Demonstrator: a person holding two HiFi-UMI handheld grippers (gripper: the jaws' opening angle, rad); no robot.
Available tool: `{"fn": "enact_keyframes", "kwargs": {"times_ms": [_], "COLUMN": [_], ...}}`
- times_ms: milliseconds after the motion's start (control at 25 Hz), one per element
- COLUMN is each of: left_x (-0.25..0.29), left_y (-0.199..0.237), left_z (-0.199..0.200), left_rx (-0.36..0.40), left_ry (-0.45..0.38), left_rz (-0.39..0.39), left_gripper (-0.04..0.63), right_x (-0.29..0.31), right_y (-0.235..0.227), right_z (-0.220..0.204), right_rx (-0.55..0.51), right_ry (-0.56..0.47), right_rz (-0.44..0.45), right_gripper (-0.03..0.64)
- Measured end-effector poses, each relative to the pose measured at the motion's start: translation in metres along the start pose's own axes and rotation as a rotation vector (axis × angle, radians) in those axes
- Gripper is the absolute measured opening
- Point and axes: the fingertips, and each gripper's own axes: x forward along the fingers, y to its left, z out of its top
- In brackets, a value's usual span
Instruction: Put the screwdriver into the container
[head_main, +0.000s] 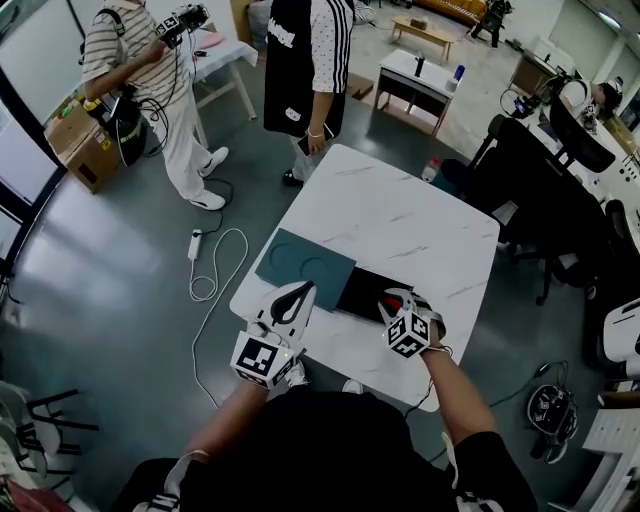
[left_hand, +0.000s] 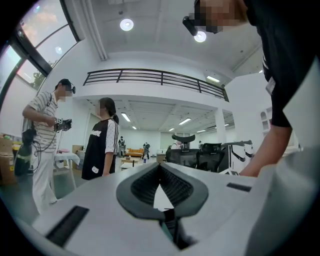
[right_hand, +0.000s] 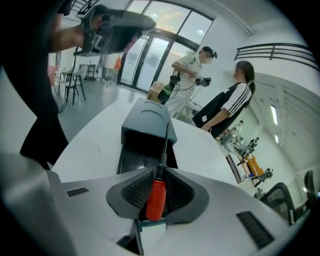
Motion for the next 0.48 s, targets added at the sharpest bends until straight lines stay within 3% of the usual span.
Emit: {"fn": "enact_keyframes", "kwargs": {"times_ms": [280, 480], "left_x": [-0.002, -0.007], "left_y": [0.010, 0.015], "left_z": [-0.007, -0.012], "left_rx": [-0.010, -0.019], "left_ry": [0.003, 0.009], "left_rz": [0.000, 0.009], "left_gripper": [0.005, 0.005], "right_x": [0.031, 0.047], "right_y": [0.028, 0.032], "right_z": [-0.037, -0.048], "right_rx": [-0.125, -0.162], "right_ry": [0.177, 0.256], "right_rz": [0.162, 0.211], "right_gripper": [0.092, 0.094]}}
